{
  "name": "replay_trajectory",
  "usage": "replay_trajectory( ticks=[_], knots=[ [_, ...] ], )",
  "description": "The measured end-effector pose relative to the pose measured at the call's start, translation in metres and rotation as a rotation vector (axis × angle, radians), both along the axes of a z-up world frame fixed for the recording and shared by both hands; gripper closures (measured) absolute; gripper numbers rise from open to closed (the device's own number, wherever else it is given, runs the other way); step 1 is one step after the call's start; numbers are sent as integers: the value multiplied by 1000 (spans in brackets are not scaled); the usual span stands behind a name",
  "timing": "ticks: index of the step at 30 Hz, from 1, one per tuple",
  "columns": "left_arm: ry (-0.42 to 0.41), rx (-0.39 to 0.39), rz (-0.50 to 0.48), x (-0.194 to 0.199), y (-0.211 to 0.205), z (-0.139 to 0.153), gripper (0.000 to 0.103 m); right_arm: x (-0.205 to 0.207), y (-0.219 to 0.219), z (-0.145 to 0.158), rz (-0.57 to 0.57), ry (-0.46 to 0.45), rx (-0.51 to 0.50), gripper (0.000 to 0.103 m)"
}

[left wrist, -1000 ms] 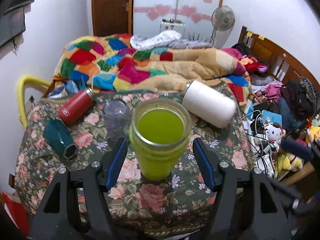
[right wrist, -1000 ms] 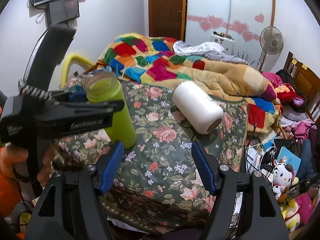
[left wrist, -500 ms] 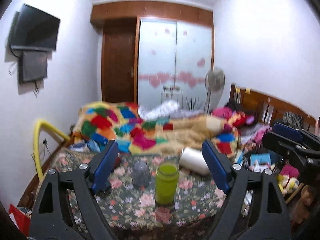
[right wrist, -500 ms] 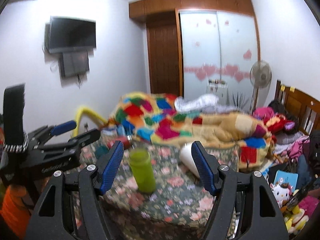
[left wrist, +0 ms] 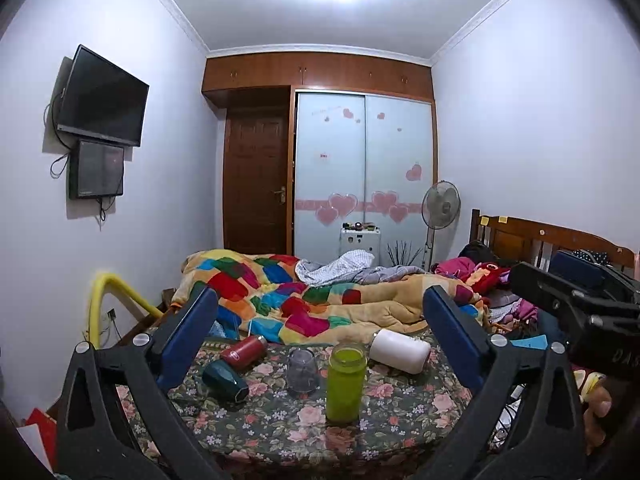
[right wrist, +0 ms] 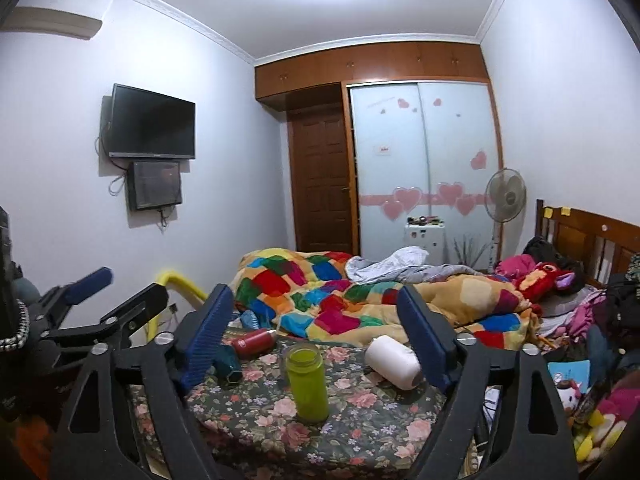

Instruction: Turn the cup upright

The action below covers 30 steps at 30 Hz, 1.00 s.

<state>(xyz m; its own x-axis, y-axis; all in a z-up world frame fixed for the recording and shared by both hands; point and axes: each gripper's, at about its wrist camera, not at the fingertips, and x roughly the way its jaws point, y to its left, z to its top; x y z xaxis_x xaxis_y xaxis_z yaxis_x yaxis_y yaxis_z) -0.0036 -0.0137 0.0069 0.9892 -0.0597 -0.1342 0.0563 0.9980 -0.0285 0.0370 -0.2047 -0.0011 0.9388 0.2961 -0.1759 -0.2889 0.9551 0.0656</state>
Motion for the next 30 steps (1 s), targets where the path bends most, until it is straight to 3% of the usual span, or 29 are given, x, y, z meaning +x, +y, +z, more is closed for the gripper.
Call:
replay_trajectory(
  ticks=[2, 5, 30],
  knots=[
    [11, -6, 3, -1, 1, -3, 0, -1, 2, -3, -22, -1, -11, 4],
    [26, -16, 3, 1, 4, -7, 0, -4, 2, -5, -37, -1, -25, 1],
    [64, -23, 22, 8, 6, -14, 0, -7, 4, -8, -43, 27, -48, 1]
  ],
)
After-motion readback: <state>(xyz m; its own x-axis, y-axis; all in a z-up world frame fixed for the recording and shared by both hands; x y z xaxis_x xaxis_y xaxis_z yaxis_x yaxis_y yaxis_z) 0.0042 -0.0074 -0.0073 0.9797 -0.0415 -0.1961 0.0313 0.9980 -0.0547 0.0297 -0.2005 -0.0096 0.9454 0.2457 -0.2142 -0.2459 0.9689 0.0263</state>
